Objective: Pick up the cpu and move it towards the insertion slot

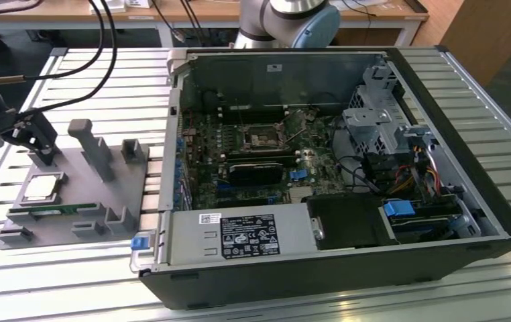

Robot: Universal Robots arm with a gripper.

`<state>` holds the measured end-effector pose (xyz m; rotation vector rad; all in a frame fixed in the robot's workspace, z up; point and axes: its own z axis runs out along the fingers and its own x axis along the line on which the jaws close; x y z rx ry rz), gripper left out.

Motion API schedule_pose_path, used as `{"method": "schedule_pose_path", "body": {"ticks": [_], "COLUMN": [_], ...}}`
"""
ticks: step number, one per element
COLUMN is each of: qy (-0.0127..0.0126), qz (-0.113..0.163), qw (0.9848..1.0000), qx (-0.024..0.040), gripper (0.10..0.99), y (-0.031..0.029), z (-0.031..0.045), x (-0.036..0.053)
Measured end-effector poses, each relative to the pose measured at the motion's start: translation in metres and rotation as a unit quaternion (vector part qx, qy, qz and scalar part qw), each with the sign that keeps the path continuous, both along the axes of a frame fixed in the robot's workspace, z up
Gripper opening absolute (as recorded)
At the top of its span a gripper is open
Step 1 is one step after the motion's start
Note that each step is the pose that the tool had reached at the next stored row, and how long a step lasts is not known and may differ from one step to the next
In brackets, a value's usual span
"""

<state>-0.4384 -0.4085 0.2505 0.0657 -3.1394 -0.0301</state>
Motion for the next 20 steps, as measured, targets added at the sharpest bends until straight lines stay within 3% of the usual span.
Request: {"method": "schedule_pose_path", "body": {"ticks": [20], "qy": [0.0], "qz": [0.0], "qw": [1.0], "qx": [0.0], "gripper": [0.894], "y": [0.0], "z": [-0.0084], "x": [0.0]}}
